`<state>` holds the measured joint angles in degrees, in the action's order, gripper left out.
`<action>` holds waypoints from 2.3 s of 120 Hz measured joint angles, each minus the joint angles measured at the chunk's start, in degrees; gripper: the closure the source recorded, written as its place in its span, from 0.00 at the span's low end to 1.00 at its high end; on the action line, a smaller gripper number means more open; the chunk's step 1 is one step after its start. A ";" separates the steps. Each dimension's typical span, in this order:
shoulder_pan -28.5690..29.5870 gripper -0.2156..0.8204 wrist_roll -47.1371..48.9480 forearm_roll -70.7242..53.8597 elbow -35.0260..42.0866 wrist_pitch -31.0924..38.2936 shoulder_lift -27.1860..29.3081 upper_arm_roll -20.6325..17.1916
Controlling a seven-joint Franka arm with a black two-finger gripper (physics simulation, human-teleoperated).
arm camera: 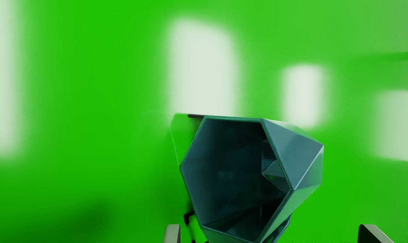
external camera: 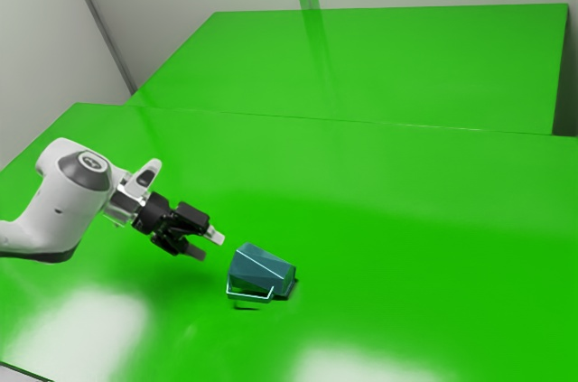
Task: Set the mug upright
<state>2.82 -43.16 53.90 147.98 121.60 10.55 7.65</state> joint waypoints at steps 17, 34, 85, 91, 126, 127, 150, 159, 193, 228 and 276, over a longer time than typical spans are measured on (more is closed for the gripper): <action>-0.04 0.24 -3.71 3.71 0.50 0.08 -1.30 0.00; -0.72 0.24 -6.86 6.65 1.16 0.11 -2.36 0.00; -3.88 0.24 -13.42 10.98 1.63 0.97 -3.49 0.00; -4.13 0.24 -14.00 11.45 1.63 1.09 -3.80 0.00; -6.64 0.24 -16.81 13.42 1.56 1.62 -4.05 0.00; -6.72 0.24 -16.88 13.48 1.56 1.64 -4.05 0.00; -7.93 0.24 -18.40 14.78 1.61 1.98 -4.06 0.00; -8.35 0.24 -18.92 15.33 1.61 2.06 -4.12 0.00; -9.46 0.36 -20.58 16.85 1.62 2.21 -4.52 0.00; -9.57 0.62 -21.60 17.22 1.46 2.30 -4.19 0.00; -10.40 0.92 -22.06 16.95 1.28 3.09 -2.64 -0.08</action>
<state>-7.58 -65.22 70.85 149.26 124.69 7.91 7.56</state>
